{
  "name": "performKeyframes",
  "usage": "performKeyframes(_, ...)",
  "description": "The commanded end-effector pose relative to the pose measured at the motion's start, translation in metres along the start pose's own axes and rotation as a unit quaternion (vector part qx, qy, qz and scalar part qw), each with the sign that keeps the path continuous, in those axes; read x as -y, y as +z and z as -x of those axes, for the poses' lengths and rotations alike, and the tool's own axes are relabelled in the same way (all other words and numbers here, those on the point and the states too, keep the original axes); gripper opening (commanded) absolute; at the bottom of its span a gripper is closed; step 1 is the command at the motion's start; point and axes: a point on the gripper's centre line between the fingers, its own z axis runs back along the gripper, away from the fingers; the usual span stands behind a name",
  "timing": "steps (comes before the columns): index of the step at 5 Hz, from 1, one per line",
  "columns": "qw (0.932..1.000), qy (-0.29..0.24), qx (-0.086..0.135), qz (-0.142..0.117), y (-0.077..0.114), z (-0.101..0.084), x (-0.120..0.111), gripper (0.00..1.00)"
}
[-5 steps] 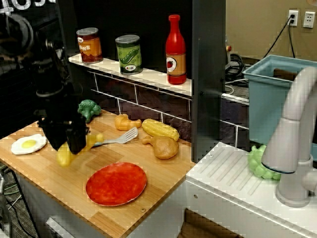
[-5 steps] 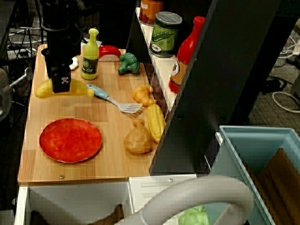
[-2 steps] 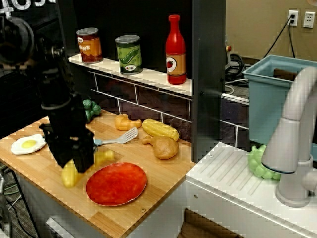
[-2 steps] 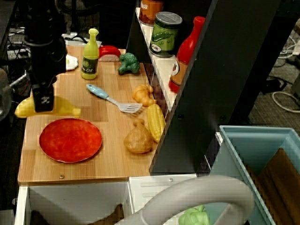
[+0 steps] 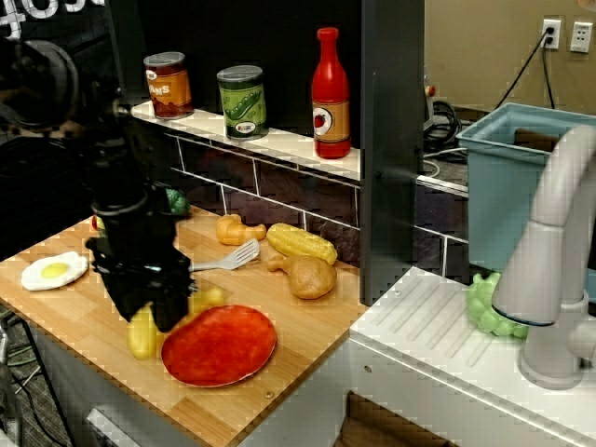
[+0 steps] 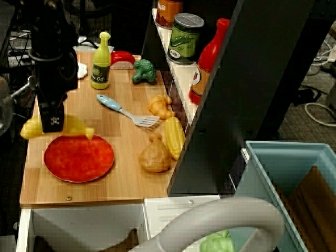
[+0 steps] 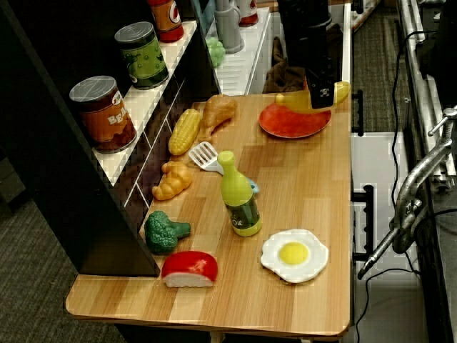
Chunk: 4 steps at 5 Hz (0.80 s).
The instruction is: Put banana on plate
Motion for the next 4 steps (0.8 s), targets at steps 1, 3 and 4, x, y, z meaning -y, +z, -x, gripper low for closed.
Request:
performKeyframes(1,0.9999,0.003,-0.004,-0.012,-0.006,-0.0162,0.0073,0.0)
performKeyframes(3,0.9998,0.007,-0.005,-0.021,-0.006,-0.0182,0.006,1.0)
performKeyframes(4,0.9998,0.007,-0.005,-0.021,-0.006,-0.0182,0.006,1.0)
